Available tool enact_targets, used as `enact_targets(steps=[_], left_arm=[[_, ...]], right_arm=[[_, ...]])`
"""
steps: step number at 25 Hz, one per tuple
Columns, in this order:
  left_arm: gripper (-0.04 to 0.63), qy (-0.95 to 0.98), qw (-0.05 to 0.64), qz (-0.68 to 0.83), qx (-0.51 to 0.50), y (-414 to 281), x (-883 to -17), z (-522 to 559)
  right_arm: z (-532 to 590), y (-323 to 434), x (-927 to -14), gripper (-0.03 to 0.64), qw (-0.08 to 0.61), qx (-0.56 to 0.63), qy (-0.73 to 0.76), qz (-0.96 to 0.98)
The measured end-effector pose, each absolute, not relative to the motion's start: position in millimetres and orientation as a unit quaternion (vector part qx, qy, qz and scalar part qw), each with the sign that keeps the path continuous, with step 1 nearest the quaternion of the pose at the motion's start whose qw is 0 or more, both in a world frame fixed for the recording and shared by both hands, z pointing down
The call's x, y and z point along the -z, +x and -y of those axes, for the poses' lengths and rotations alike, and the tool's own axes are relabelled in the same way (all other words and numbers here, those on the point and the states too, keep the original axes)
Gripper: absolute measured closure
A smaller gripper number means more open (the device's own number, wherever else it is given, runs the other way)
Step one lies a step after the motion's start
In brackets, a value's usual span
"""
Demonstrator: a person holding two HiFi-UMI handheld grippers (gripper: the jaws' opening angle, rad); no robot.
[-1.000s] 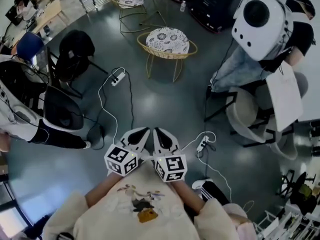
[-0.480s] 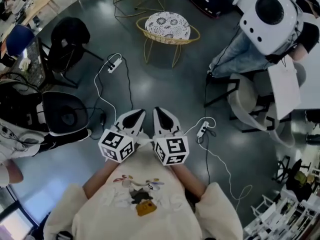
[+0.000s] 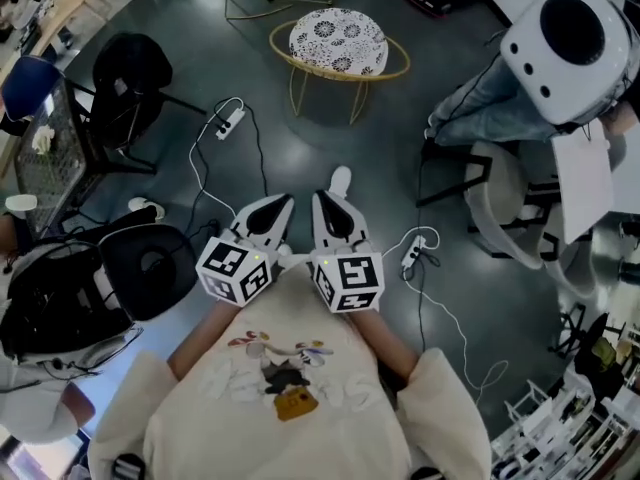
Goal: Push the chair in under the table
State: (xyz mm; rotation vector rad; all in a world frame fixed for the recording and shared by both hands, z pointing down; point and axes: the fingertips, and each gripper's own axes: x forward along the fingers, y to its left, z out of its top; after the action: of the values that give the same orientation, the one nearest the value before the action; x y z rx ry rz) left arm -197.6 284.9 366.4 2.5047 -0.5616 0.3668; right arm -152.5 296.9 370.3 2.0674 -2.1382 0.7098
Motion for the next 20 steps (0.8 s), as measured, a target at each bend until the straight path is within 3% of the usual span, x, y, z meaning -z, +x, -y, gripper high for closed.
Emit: enact_targets(steps=[11,20], left_arm=[[0.586,0.921,0.269,0.236,-0.155,-37,-367,-124],[0.584,0.906,0.283,0.247,-0.193,10,-413,-54]], right_arm=[[-134,33,-358,0.609,0.031,-0.231,0.662,0.712],[-65,96,-423,0.607,0.064,-0.295,0.639,0.708]])
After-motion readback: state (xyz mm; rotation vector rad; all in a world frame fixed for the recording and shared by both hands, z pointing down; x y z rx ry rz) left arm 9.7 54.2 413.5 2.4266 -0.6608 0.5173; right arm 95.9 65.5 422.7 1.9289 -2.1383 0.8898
